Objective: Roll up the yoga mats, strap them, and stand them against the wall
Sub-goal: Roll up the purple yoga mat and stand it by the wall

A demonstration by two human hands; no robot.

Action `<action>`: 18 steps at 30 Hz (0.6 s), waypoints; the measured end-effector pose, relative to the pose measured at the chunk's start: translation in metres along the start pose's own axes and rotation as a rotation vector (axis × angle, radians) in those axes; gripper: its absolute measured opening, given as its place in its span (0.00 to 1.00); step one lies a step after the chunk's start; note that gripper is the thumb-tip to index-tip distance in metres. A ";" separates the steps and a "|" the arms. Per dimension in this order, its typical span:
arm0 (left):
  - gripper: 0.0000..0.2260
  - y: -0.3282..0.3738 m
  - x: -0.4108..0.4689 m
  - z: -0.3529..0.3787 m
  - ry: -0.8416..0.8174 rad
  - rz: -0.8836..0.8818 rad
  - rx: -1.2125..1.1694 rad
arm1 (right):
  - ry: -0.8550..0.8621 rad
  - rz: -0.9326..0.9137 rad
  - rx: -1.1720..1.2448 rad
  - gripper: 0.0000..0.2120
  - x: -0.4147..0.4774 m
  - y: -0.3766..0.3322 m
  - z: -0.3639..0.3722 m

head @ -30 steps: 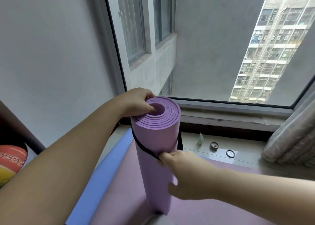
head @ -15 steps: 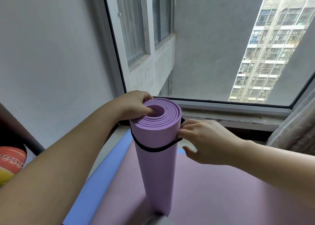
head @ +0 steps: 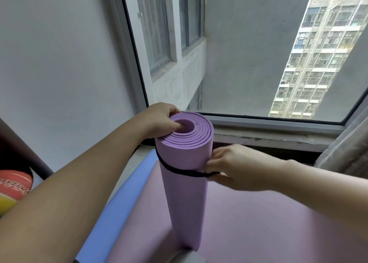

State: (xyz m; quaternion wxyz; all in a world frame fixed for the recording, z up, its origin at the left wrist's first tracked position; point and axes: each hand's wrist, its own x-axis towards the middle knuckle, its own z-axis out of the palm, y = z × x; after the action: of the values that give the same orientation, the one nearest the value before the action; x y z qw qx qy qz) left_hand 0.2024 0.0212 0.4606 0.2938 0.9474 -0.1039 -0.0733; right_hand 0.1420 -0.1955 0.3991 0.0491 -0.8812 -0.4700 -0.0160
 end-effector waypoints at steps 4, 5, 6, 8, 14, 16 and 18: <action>0.14 0.009 0.008 0.008 0.021 0.011 0.014 | 0.069 0.054 -0.042 0.14 0.003 -0.033 0.020; 0.14 0.011 0.009 0.009 0.022 0.011 0.013 | 0.056 0.110 -0.038 0.10 0.008 -0.041 0.025; 0.13 0.011 0.010 0.008 0.017 0.010 0.010 | 0.050 0.176 -0.026 0.07 0.012 -0.046 0.031; 0.13 0.008 0.007 0.004 -0.004 0.012 0.021 | 0.098 0.232 0.009 0.06 0.011 -0.049 0.034; 0.14 -0.011 -0.005 -0.003 -0.067 0.034 -0.033 | 0.205 0.068 -0.031 0.10 -0.013 0.021 0.028; 0.14 -0.012 -0.004 -0.002 -0.091 0.032 -0.032 | 0.145 0.045 -0.080 0.16 -0.007 0.043 0.020; 0.15 -0.013 -0.004 -0.003 -0.149 -0.001 -0.069 | 0.107 0.076 -0.095 0.21 0.001 0.053 0.019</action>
State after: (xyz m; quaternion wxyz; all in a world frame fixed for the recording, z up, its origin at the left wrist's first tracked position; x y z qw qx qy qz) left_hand 0.2012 0.0343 0.4553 0.3178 0.9286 -0.1226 -0.1470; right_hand 0.1863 -0.2227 0.3767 0.0330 -0.8976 -0.4315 -0.0835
